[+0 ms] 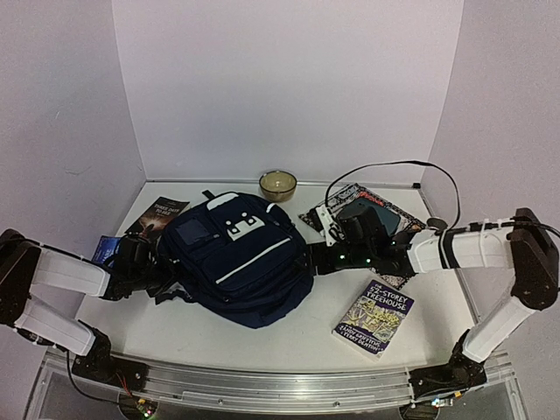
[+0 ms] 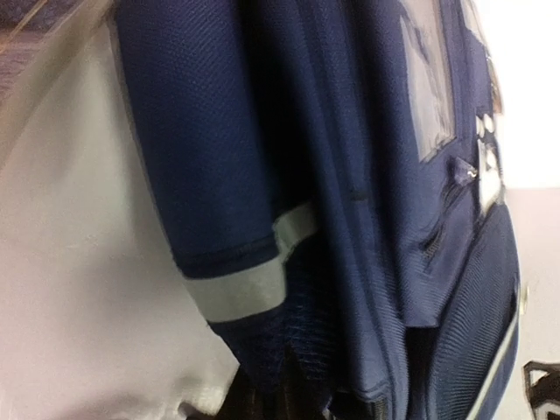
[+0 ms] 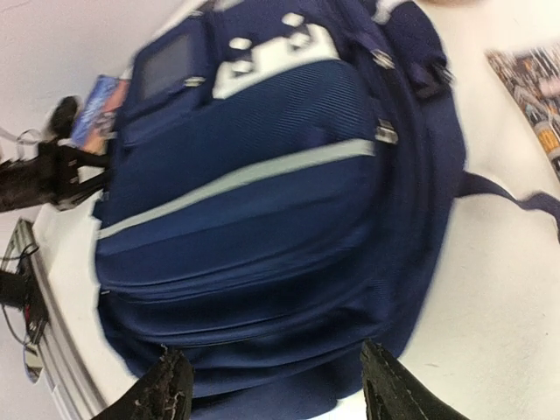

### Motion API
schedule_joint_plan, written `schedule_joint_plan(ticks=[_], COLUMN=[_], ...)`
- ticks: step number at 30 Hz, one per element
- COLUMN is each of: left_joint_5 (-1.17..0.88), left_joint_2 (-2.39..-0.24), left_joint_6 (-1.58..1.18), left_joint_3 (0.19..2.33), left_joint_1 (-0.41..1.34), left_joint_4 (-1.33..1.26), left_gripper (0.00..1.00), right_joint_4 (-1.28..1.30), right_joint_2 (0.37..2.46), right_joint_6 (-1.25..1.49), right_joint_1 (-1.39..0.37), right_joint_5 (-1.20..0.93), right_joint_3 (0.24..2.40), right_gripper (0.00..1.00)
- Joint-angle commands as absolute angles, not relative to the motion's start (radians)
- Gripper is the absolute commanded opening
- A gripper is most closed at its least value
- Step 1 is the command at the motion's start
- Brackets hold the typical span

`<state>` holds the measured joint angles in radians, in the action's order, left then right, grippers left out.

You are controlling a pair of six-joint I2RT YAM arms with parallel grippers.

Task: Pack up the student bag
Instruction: Hold the student bag at the center of the board.

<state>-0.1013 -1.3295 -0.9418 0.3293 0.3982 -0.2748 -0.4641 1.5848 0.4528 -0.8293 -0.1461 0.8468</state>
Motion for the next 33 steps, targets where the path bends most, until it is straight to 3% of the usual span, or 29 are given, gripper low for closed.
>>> schedule_joint_plan(ticks=[1, 8, 19, 27, 33], left_joint_5=[-0.213, -0.202, -0.095, -0.001, 0.047], left_joint_2=[-1.273, -1.184, -1.192, -1.203, -1.210], left_joint_6=[-1.024, -1.142, -1.315, -1.485, -1.548], left_joint_3=[0.300, 0.298, 0.336, 0.359, 0.365], left_joint_1=[0.404, 0.504, 0.671, 0.788, 0.814], left_joint_4=[-0.383, -0.401, -0.400, -0.400, -0.400], left_gripper=[0.00, 0.00, 0.00, 0.00, 0.00], right_joint_4=[-0.378, -0.343, -0.218, -0.214, -0.258], right_joint_2=[1.511, 1.567, 1.859, 1.926, 1.964], right_joint_6=[0.358, 0.242, 0.044, 0.325, 0.543], right_joint_1=[-0.915, -1.032, -1.260, -1.314, -1.326], right_joint_5=[-0.070, -0.037, 0.179, 0.131, 0.138], right_joint_3=[0.889, 1.003, 1.286, 1.324, 1.275], right_gripper=[0.68, 0.71, 0.69, 0.63, 0.53])
